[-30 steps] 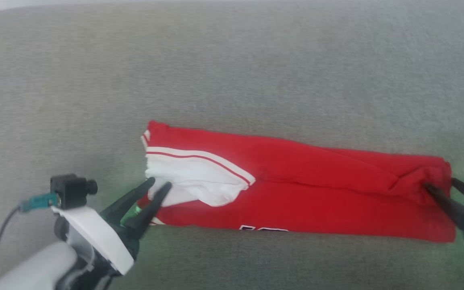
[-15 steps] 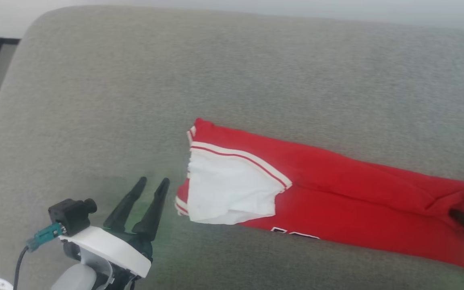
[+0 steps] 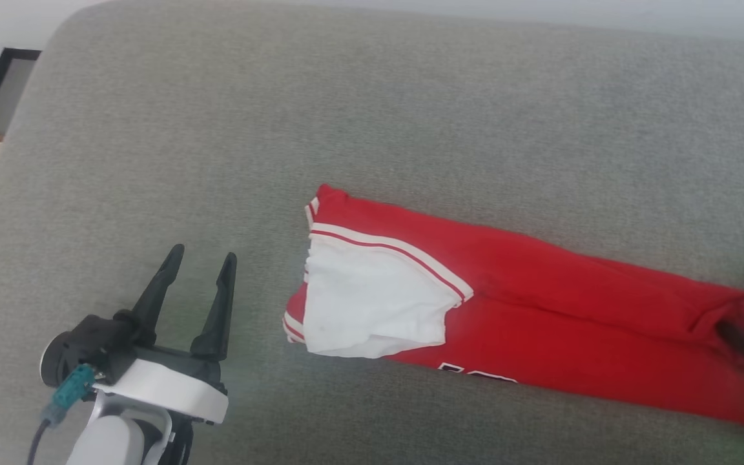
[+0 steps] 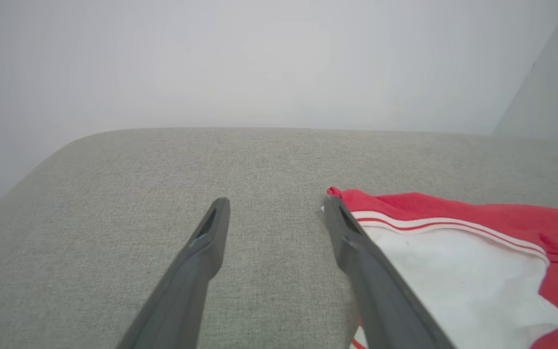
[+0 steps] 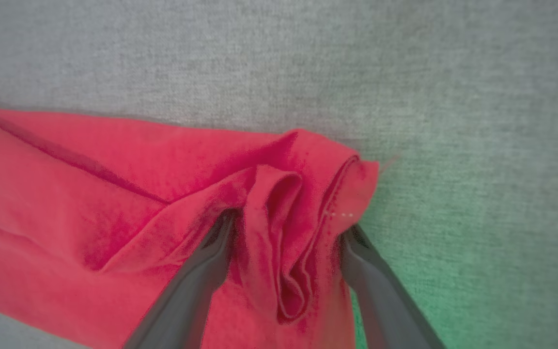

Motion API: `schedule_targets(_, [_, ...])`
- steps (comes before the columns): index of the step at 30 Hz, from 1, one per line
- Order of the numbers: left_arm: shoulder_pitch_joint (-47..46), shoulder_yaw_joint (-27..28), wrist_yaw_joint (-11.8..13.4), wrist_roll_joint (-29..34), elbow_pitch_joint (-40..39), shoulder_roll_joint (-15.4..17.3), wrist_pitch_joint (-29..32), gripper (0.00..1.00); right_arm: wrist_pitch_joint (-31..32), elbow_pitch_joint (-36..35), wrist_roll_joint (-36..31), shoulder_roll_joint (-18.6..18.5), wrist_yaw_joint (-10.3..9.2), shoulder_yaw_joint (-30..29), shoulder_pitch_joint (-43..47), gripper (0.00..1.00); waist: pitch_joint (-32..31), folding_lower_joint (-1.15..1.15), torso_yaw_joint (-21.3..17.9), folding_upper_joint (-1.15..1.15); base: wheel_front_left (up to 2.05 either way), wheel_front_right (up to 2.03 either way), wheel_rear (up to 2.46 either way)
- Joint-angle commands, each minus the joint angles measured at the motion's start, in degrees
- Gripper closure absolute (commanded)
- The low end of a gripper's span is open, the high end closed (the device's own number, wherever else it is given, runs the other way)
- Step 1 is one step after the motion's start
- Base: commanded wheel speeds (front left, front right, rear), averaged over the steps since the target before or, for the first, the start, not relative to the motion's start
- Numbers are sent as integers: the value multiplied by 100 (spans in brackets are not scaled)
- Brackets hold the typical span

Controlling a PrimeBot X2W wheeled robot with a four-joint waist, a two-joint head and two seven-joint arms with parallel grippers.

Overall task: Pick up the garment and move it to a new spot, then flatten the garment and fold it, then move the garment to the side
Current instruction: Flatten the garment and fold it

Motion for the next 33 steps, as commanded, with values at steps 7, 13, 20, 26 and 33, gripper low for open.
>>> schedule_targets(7, [212,332,-11,565,-264,-228,-27,0,-215,32,-94,197,15,88,-278,100,103,0,-317,0,0,0,0])
schedule_targets(13, [181,424,-11,644,-424,-230,-27,0,-572,145,-319,-246,16,-445,-641,100,182,0,-656,0,0,0,0])
schedule_targets(20, [22,356,-11,644,-441,-201,-27,0,-1104,921,-870,-730,16,-1324,-1118,100,333,0,-938,0,0,0,0])
schedule_targets(26, [-155,281,-10,622,-457,-183,-27,0,-1754,1701,-1339,-1042,19,-1969,-1629,100,361,0,-1045,0,0,0,0])
schedule_targets(33, [20,357,-10,675,-416,-255,-27,0,-1399,1109,-735,-815,20,-855,-1414,100,45,0,-1056,0,0,0,0])
